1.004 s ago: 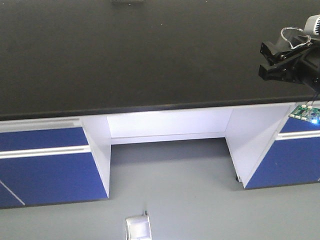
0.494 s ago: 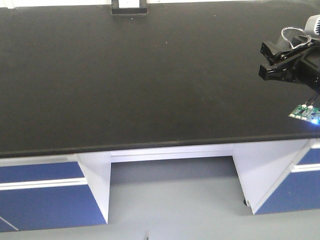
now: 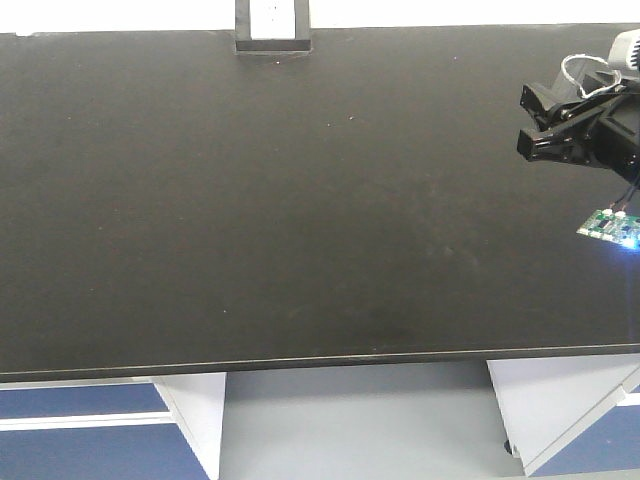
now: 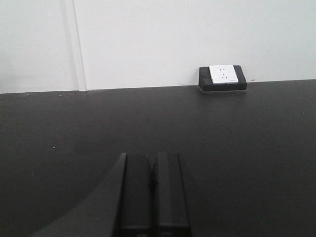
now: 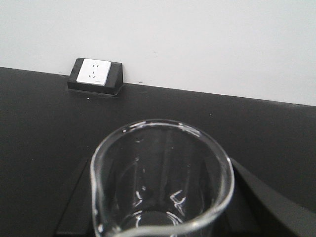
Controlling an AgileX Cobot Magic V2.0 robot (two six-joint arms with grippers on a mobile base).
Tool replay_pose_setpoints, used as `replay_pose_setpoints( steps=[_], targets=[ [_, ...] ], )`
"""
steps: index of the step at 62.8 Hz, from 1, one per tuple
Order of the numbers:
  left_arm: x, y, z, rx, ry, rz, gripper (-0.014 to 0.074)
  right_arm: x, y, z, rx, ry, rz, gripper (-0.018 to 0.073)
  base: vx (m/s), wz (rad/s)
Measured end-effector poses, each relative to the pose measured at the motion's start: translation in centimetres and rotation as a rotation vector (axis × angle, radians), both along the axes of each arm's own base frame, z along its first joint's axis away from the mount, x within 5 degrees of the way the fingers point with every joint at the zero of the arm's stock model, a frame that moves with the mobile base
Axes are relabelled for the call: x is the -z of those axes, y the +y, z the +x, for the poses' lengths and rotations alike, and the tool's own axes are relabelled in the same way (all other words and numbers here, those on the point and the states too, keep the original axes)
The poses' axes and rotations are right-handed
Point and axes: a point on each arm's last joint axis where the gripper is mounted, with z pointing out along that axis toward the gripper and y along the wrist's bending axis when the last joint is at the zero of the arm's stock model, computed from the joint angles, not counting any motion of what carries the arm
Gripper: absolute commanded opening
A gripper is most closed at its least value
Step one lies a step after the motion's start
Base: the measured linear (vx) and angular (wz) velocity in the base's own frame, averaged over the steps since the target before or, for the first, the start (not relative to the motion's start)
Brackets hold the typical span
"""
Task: Grab beaker and place in storage area
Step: 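Drive the base up to the other black bench, then lower the held beaker onto the bench with the right gripper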
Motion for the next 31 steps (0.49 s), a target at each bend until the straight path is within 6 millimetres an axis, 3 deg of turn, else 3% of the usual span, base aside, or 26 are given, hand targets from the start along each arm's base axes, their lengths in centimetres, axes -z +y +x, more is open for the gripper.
replay_pose_setpoints(
  steps=[22, 31],
  targets=[
    [0.0, 0.0, 0.0, 0.000, 0.000, 0.000, -0.0006, 0.1, 0.0, 0.1, 0.000, 0.003, 0.000, -0.0002, 0.00, 0.00],
    [0.0, 0.0, 0.0, 0.000, 0.000, 0.000, -0.0006, 1.2, 0.1, 0.7, 0.003, 0.048, 0.013, -0.0001, 0.00, 0.00]
  ],
)
